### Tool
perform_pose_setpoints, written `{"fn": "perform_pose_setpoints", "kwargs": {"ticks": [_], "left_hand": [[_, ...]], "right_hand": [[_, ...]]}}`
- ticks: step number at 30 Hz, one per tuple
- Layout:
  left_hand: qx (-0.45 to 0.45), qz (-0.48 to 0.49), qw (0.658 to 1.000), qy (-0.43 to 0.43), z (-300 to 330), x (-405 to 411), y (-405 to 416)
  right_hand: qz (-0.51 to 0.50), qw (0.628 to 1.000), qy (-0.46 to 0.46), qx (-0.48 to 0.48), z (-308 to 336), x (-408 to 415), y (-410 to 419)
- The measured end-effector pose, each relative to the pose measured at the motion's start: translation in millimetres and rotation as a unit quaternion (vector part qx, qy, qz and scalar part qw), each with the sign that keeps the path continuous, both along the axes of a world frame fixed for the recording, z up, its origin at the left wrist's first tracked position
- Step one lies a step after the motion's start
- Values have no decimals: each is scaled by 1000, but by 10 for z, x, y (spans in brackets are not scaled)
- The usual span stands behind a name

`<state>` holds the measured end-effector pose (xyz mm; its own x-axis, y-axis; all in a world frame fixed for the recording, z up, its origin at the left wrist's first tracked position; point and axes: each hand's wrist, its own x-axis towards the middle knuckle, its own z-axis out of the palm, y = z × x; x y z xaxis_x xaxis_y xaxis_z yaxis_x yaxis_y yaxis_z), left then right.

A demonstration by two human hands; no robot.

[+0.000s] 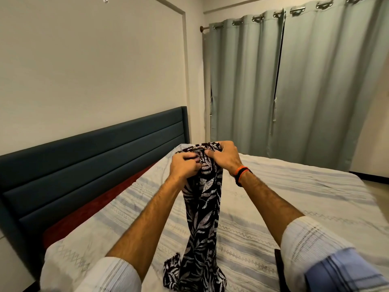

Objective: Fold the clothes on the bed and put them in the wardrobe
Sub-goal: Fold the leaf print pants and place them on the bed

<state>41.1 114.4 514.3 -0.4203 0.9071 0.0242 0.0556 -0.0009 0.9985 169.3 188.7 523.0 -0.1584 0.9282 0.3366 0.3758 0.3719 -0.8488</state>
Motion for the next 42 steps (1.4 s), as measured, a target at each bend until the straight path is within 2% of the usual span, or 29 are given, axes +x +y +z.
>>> {"fn": "perform_pose_setpoints", "kwargs": {"ticks": [2, 4, 9, 13, 15, 19, 21, 24, 26, 29, 33, 36, 39, 42], "left_hand": [[-13, 101, 993, 62, -72, -96, 11], [-21, 130, 987, 94, -91, -173, -15], [2, -54, 996, 68, 44, -303, -97], [-20, -96, 990, 103, 161, -389, -126], [-19, -70, 990, 124, 194, -398, -121], [19, -17, 981, 194, 272, -363, -62], [25, 13, 975, 220, 310, -346, -12], [50, 28, 971, 233, 423, -260, 4], [72, 29, 968, 237, 545, -212, 31], [112, 60, 952, 277, 715, -171, 55], [109, 67, 951, 282, 766, -193, 114], [99, 65, 953, 280, 863, -239, 120], [134, 45, 965, 223, 1163, -239, 96], [148, 42, 960, 232, 1408, -248, 80]], "right_hand": [[56, 997, 37, -28, 37, 44, 28], [96, 991, 86, -48, 94, 94, 41], [190, 971, 130, -56, 293, 287, -9], [211, 971, 108, -37, 344, 455, 12], [200, 976, 82, -11, 344, 541, 30], [144, 988, -46, 33, 322, 684, 124], [97, 989, -105, 43, 333, 700, 174], [8, 989, -130, 64, 430, 679, 176], [-27, 992, -100, 67, 559, 664, 168], [-40, 998, -1, 46, 733, 613, 162], [48, 990, 108, -78, 832, 538, 118], [75, 982, 125, -119, 975, 567, 134], [81, 982, 145, -92, 1277, 599, 141], [76, 983, 144, -79, 1455, 623, 132]]}}
